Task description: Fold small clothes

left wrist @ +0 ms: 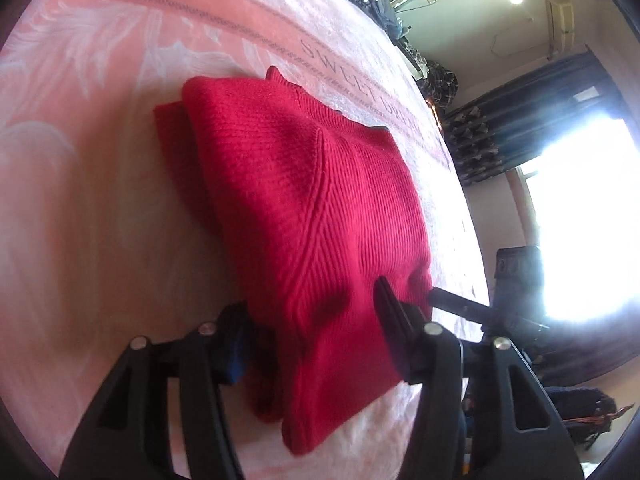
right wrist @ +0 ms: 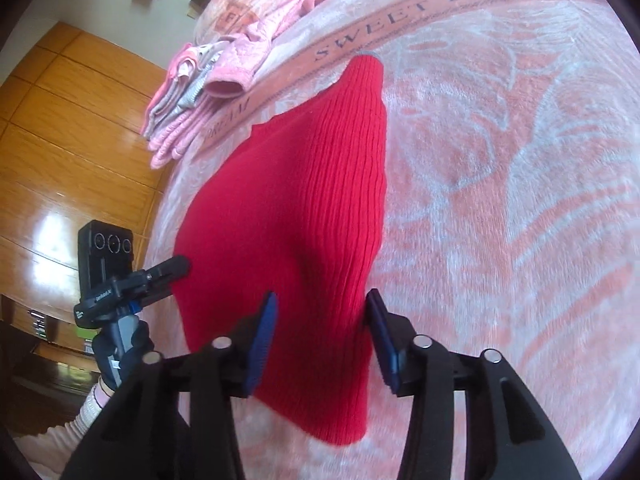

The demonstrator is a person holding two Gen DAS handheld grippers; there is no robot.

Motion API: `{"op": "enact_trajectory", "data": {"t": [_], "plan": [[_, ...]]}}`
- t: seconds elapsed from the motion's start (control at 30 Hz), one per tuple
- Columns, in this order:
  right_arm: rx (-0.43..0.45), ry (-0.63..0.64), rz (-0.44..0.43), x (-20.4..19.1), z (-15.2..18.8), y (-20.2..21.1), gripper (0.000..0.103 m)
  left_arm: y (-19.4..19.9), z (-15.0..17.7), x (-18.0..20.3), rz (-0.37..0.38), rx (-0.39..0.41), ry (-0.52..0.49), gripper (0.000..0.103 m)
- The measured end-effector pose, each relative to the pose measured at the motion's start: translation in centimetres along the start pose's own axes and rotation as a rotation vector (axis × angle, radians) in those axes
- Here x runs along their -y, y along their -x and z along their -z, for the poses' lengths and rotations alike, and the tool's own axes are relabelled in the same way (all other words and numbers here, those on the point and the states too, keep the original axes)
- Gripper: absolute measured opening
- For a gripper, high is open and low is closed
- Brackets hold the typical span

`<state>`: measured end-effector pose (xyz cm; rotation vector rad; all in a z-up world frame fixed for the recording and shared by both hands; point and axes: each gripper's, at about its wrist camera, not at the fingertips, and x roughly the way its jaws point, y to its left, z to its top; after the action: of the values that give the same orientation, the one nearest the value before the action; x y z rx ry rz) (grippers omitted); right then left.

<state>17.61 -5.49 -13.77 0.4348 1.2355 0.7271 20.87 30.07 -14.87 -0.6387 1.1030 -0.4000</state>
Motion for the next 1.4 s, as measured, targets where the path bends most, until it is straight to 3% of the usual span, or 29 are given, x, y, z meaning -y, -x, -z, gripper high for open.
{"op": "enact_trajectory", "data": {"t": [0.2,0.27,0.37,0.53,0.9,1.0,1.07,1.1,1.17,1.27,1.4], "plan": [[-0.033,-0.025,-0.004,0.4,1.9,-0.6,0.049,1.2,2.9,-0.9,-0.025,-0.008,0.023,0.059],[-0.049,-0.033,0.003,0.7,2.4,-1.1,0.031,1.1,3.3,-1.1,-0.063,0.0,0.004,0.057],[-0.042,-0.02,0.012,0.7,2.7,-0.9,0.019,1.4,4.1,-1.5,-0.119,-0.012,-0.02,0.051],[-0.029,-0.002,0.069,-0.3,2.8,-0.7,0.017,0.3,4.3,-1.3,-0.177,-0.04,-0.058,0.048],[-0.005,-0.046,0.095,0.3,3.3,-2.0,0.019,-0.6,4.2,-1.8,-0.185,-0.025,-0.073,0.049],[0.011,-0.021,0.121,-0.4,3.3,-1.9,0.028,0.1,4.6,-2.3,-0.177,-0.017,-0.056,0.059],[0.023,-0.006,0.144,-1.3,3.4,-1.8,0.049,0.1,4.7,-1.8,-0.175,-0.019,-0.049,0.07],[0.03,0.0,0.155,-1.7,3.4,-1.7,0.055,0.1,4.8,-1.6,-0.175,-0.02,-0.045,0.074],[0.057,0.015,0.215,-2.5,3.5,-1.3,0.074,0.3,5.0,-1.2,-0.19,-0.01,-0.028,0.077],[0.104,0.047,0.323,-3.6,3.6,-0.5,0.082,0.9,5.2,-0.9,-0.225,0.009,-0.013,0.078],[0.142,0.032,0.347,-3.9,3.9,0.7,0.093,2.3,5.5,-0.5,-0.308,0.046,-0.011,0.082]]}}
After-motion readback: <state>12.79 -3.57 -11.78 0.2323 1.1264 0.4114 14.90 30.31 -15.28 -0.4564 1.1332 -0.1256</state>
